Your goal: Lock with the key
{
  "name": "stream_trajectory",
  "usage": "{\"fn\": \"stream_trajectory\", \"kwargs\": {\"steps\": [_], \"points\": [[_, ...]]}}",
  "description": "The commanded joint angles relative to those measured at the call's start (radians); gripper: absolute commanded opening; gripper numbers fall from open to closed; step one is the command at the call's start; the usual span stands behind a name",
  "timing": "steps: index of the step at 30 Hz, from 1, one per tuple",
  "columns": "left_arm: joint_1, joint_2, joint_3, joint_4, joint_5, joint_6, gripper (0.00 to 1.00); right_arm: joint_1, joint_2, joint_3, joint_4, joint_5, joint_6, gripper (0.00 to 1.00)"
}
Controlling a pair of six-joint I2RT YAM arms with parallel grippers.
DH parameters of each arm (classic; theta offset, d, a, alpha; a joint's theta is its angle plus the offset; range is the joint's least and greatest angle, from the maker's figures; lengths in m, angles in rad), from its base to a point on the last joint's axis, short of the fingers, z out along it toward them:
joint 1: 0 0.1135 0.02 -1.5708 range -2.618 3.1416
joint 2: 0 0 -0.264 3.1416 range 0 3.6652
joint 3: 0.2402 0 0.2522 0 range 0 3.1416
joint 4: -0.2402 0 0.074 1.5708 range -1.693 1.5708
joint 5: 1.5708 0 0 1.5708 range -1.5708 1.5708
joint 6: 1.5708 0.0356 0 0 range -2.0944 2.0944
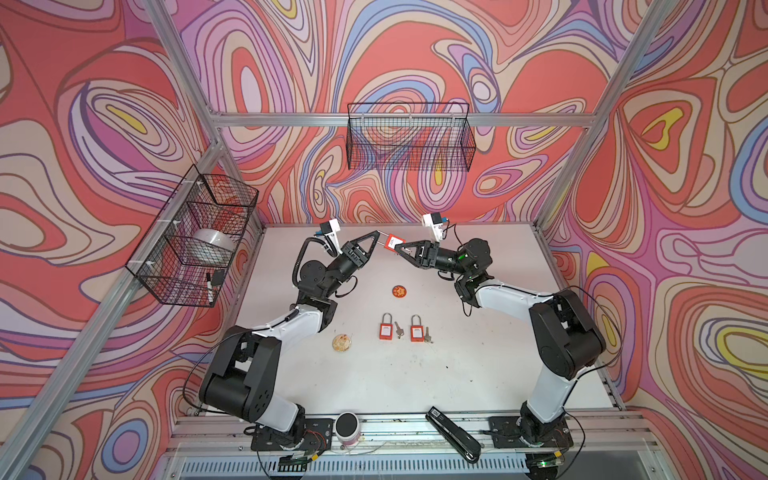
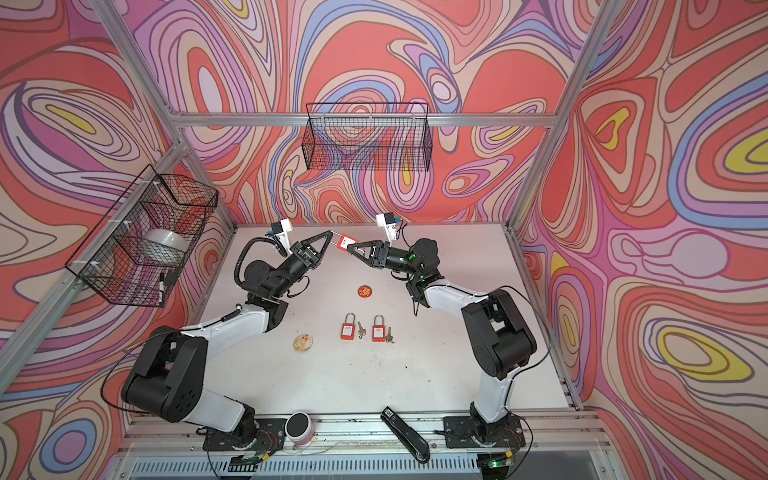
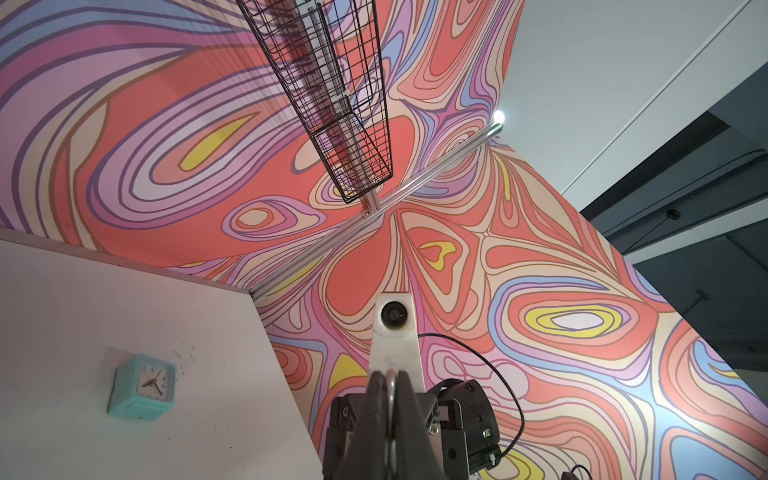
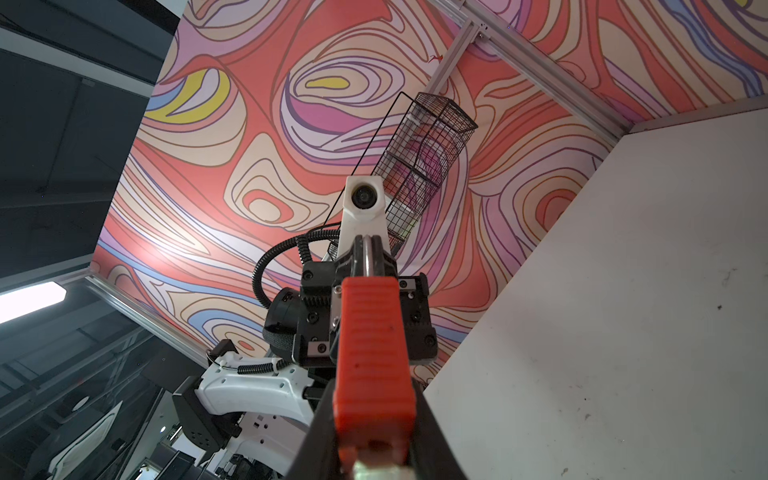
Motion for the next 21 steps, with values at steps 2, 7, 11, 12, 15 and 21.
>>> {"fn": "stream_trajectory", "kwargs": {"steps": [2, 7, 11, 12, 15, 21], "points": [[-0.027, -0.011, -0.01, 0.037, 0.08, 0.009, 0.09, 0.013, -0.03, 0.01, -0.067, 0.015, -0.067, 0.0], [-0.027, -0.012, -0.03, 0.043, 0.068, 0.012, 0.28, 0.011, -0.031, 0.005, -0.115, 0.028, -0.093, 0.0], [-0.027, -0.008, -0.026, 0.042, 0.077, 0.01, 0.38, 0.011, -0.031, 0.003, -0.108, 0.025, -0.082, 0.0], [-0.026, -0.007, -0.024, 0.04, 0.079, 0.01, 0.4, 0.012, -0.031, 0.002, -0.107, 0.023, -0.08, 0.0], [-0.029, -0.001, -0.016, 0.031, 0.09, 0.009, 0.46, 0.01, -0.03, 0.006, -0.102, 0.019, -0.076, 0.0], [-0.035, 0.011, -0.007, 0.009, 0.104, 0.025, 0.53, 0.012, -0.023, 0.019, -0.095, -0.001, -0.065, 0.0]]}}
